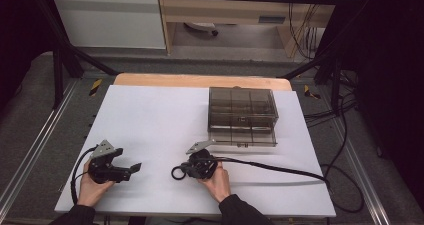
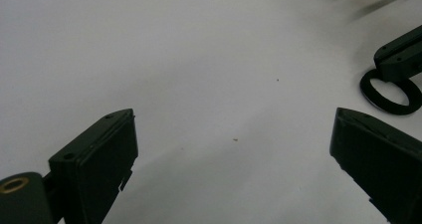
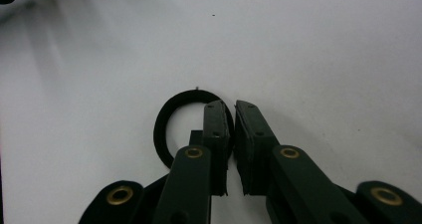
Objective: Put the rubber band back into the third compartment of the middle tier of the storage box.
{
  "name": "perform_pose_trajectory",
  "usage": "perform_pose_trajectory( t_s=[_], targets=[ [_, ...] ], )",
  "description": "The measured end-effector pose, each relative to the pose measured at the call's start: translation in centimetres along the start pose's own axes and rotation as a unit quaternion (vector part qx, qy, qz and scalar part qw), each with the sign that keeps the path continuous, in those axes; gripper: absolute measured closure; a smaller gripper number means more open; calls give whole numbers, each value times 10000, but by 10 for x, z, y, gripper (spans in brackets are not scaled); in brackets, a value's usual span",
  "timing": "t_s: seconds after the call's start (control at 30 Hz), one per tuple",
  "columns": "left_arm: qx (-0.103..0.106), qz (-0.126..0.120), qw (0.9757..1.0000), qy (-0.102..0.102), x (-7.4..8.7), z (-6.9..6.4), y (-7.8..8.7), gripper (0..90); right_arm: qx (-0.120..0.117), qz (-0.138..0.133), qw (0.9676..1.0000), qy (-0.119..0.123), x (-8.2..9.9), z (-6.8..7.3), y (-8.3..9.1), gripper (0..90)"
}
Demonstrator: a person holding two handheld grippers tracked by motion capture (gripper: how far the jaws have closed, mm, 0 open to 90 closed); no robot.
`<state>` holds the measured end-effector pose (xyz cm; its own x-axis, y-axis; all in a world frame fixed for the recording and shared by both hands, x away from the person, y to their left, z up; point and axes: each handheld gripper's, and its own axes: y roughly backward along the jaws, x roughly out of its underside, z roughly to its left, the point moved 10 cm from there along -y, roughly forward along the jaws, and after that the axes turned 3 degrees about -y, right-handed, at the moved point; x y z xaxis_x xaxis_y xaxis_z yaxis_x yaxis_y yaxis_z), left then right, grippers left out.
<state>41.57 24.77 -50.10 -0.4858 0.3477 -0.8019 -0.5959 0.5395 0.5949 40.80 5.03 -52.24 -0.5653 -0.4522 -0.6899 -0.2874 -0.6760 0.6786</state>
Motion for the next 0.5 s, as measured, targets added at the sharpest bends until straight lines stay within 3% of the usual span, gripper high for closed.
perform_pose_trajectory(
  t_s=[0.5],
  targets=[
    [-6,-18,10000,18,0,1,1,46,-28,56,10000,-64,1,1,1,872]
  ],
)
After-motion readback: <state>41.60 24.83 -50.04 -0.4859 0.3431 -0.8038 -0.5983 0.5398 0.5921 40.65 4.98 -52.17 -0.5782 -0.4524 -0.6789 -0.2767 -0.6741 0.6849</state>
